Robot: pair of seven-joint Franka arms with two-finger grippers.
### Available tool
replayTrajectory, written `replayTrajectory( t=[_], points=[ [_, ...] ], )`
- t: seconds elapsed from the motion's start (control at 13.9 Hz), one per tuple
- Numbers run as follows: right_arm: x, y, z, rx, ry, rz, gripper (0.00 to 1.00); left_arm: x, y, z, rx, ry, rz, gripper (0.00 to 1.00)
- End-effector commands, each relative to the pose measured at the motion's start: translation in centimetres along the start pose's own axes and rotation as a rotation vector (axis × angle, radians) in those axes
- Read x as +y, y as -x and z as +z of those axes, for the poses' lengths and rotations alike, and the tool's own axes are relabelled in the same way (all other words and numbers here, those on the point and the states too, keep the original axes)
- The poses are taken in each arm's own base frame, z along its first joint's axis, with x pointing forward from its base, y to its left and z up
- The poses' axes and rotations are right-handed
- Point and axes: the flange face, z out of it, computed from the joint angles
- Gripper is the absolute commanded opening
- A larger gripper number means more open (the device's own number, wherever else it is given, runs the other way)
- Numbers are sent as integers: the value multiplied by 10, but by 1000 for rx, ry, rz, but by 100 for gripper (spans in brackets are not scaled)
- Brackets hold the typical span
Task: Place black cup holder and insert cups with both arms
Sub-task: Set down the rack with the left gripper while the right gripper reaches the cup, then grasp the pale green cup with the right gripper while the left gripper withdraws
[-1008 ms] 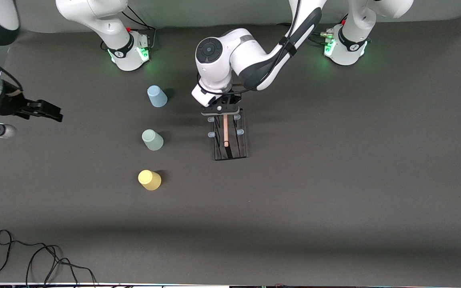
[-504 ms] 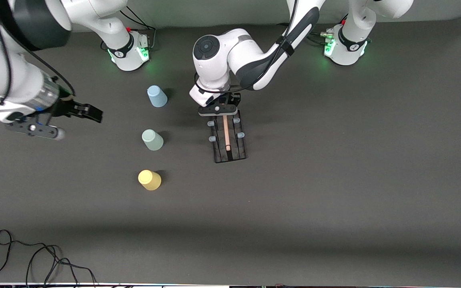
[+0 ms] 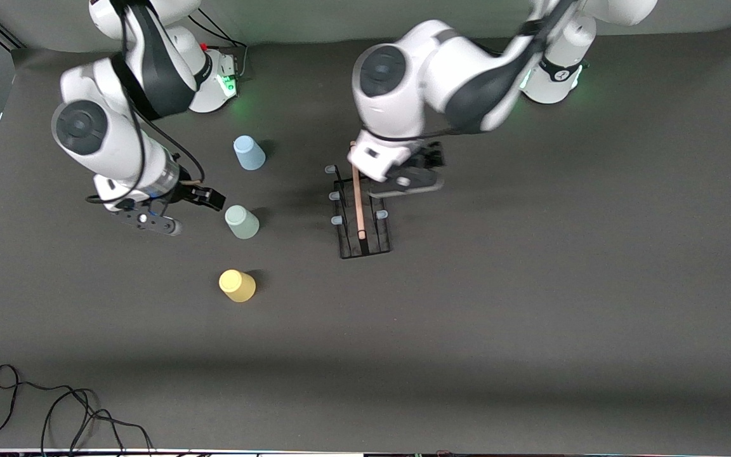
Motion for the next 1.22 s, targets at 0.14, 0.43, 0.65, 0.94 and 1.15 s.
replayTrajectory(
  t=[0.14,0.43,0.65,0.94,1.15],
  points=[
    [6,15,77,23,-29,28,100,-103,-70,1,-55,11,61,99],
    [9,28,135,61,-37,17,100,-221,-103,-12,-97,1,154,99],
    [9,29,177,92,-37,14,100,-307,-101,-40,-73,18,199,99],
    [-1,34,208,118,-37,23,100,-371,-80,-59,-8,25,200,99],
    [-5,37,197,120,-44,14,0,-425,-60,-54,1,78,265,99]
  ],
)
